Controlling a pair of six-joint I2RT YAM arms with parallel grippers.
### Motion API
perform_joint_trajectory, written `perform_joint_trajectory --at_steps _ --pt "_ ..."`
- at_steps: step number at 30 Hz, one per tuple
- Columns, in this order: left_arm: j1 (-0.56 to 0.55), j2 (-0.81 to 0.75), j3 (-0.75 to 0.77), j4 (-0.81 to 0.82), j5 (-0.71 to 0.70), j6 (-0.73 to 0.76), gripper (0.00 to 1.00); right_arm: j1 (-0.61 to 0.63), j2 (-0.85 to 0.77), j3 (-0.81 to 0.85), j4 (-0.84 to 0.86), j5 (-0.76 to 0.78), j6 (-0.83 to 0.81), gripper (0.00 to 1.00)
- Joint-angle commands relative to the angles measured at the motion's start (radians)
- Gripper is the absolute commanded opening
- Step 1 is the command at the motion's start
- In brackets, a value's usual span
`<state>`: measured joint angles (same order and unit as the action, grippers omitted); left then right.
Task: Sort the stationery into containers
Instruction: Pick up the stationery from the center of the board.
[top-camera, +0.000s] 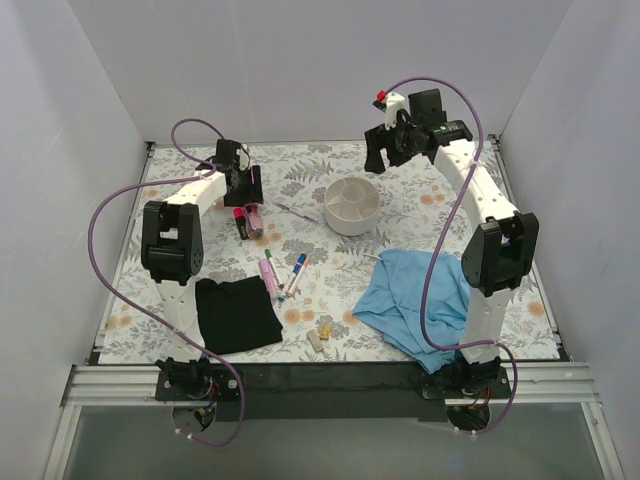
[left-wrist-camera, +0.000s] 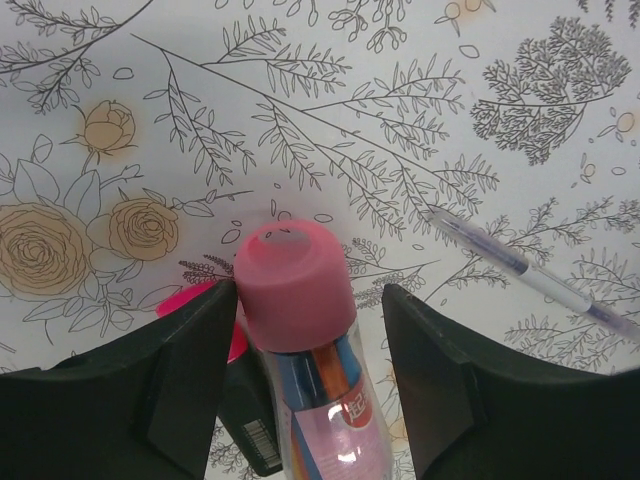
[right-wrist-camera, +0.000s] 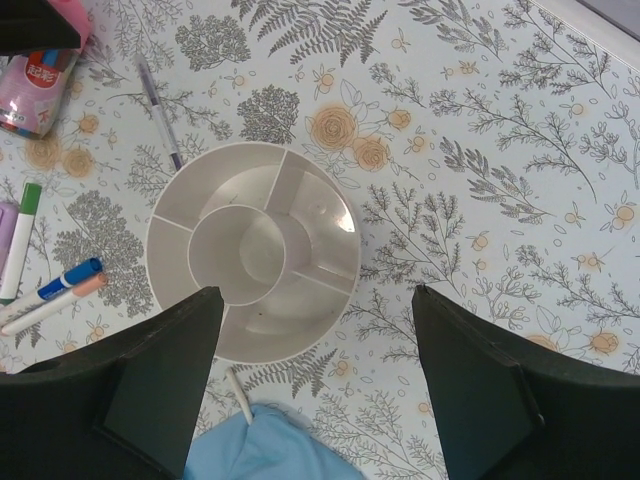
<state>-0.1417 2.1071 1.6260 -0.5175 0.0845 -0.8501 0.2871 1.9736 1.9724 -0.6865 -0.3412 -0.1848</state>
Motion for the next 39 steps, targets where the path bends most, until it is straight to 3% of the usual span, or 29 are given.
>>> perform_joint_trajectory --at_steps 1,13,17,19,21,25,31,39 --pt "-0.007 0.005 0.040 -0.006 -0.015 0.019 0.59 -0.012 -0.038 -0.009 0.013 -0.010 0.005 0.85" --pt "-0.041 0.088 0.116 -0.016 -0.011 0.042 0.56 -0.026 -0.027 -0.015 0.013 -0.012 0.010 0.85" --pt "-0.045 0.111 0.127 -0.049 -0.022 0.052 0.49 -0.029 -0.027 -0.020 0.013 -0.013 0.008 0.85" --pt "-0.045 0.122 0.146 -0.084 -0.023 0.059 0.41 -0.032 -0.025 -0.021 0.013 -0.013 0.008 0.85" --pt "-0.045 0.136 0.167 -0.110 -0.019 0.072 0.21 -0.034 -0.022 -0.023 0.013 -0.012 0.010 0.85" --pt "-0.044 0.139 0.183 -0.125 -0.020 0.077 0.00 -0.035 -0.019 -0.021 0.012 -0.015 0.011 0.85" --pt "-0.044 0.090 0.224 -0.127 -0.012 0.091 0.00 -0.037 -0.027 -0.018 0.010 0.008 0.004 0.85" --pt "-0.045 0.011 0.400 -0.161 0.087 0.114 0.00 -0.040 -0.068 -0.093 0.021 0.068 -0.028 0.85"
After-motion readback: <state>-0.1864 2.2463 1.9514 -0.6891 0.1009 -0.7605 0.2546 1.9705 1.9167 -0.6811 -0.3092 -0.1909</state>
